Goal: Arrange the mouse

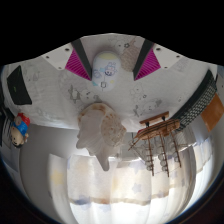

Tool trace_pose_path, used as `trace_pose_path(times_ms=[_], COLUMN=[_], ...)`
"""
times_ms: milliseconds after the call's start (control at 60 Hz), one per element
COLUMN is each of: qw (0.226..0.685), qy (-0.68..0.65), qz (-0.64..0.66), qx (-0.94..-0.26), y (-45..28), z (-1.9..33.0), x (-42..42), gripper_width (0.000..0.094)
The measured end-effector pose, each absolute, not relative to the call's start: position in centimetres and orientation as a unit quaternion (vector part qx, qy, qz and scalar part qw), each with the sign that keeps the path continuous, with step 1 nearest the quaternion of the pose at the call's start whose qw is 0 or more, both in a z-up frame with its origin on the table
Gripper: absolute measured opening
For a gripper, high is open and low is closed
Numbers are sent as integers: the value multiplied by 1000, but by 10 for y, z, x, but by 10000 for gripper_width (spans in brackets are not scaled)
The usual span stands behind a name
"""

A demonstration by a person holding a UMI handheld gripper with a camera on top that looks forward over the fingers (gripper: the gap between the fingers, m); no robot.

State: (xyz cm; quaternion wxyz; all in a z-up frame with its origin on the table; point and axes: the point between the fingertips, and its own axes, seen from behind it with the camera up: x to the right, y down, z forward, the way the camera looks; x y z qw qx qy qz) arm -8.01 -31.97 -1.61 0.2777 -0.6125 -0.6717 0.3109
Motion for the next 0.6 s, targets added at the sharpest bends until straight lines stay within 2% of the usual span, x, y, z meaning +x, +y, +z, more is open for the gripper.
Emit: trace_pose_path(times_ms=[167,250,317,483,600], qw=[274,277,281,271,265], qy=[-677,-677,-676,-686,-682], qz=[312,310,309,314,334], qx=[-608,-607,-607,-598,-594], y=[-321,-320,-317,-318,-301], z=[-18,-18,-17,-6,37], x=[-93,-96,-99,-98,-94], gripper_width=[838,681,468,439,433])
